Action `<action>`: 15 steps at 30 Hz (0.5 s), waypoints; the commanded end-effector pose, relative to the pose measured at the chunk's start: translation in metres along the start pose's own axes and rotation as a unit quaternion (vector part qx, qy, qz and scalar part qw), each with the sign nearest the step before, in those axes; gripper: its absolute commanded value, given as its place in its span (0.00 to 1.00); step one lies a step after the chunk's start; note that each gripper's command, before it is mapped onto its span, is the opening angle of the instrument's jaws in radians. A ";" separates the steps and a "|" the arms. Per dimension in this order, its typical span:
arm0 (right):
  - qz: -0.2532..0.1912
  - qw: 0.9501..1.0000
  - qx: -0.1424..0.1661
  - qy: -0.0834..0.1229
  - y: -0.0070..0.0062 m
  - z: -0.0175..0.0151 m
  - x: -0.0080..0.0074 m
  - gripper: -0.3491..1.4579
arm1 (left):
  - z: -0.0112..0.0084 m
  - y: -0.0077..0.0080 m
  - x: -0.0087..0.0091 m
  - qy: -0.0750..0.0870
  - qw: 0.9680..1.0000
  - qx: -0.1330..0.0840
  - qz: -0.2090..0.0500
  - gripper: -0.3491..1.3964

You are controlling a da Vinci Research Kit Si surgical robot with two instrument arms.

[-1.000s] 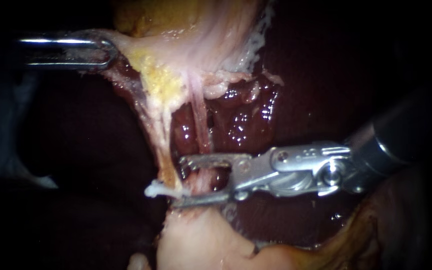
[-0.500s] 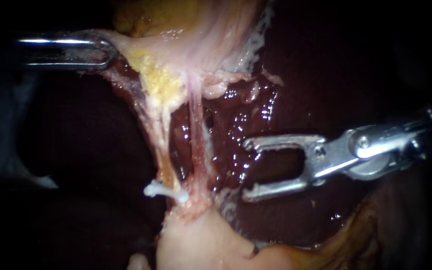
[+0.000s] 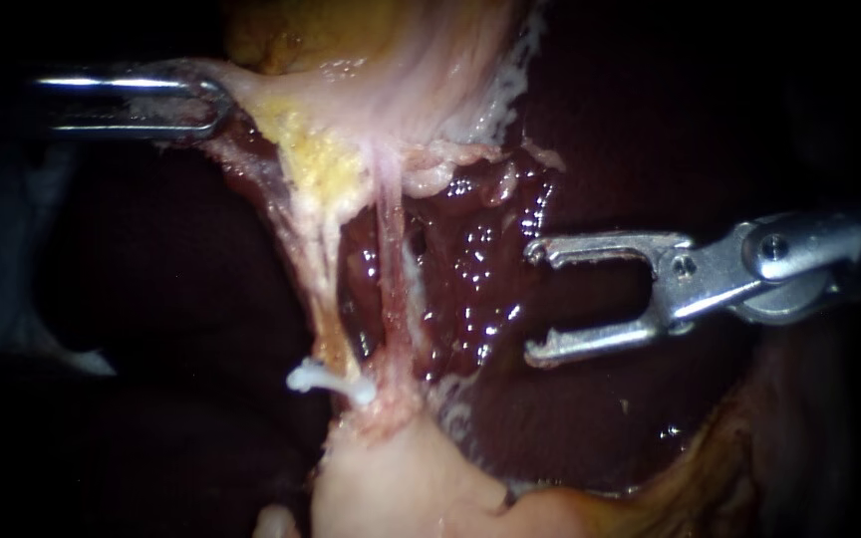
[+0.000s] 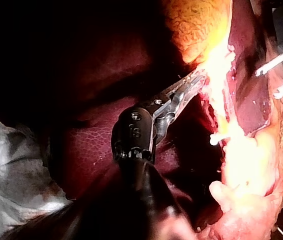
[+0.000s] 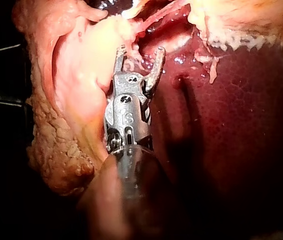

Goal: Going back first clip left tube

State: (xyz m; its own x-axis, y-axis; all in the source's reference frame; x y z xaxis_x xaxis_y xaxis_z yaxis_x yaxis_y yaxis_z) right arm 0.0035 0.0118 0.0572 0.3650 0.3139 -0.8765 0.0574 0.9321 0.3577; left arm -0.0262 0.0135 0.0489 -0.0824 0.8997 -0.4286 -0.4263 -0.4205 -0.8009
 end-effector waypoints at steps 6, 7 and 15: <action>0.000 1.000 0.000 0.000 0.0000 0.0000 -0.0001 0.47 | 0.0018 -0.0002 -0.0011 0.004 1.000 0.007 0.003 0.00; 0.000 1.000 0.000 0.000 0.0000 0.0000 -0.0001 0.47 | 0.0021 -0.0003 -0.0013 0.004 1.000 0.006 0.012 0.00; 0.000 1.000 0.000 0.000 -0.0001 0.0000 -0.0001 0.47 | 0.0046 -0.0014 -0.0029 0.005 0.999 0.006 0.039 0.00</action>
State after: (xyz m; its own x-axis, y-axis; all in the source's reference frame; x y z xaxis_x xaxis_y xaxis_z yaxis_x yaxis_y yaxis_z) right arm 0.0034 0.0117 0.0572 0.3650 0.3140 -0.8764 0.0577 0.9320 0.3580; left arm -0.0296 0.0119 0.0535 -0.1082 0.8624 -0.4945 -0.4278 -0.4894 -0.7599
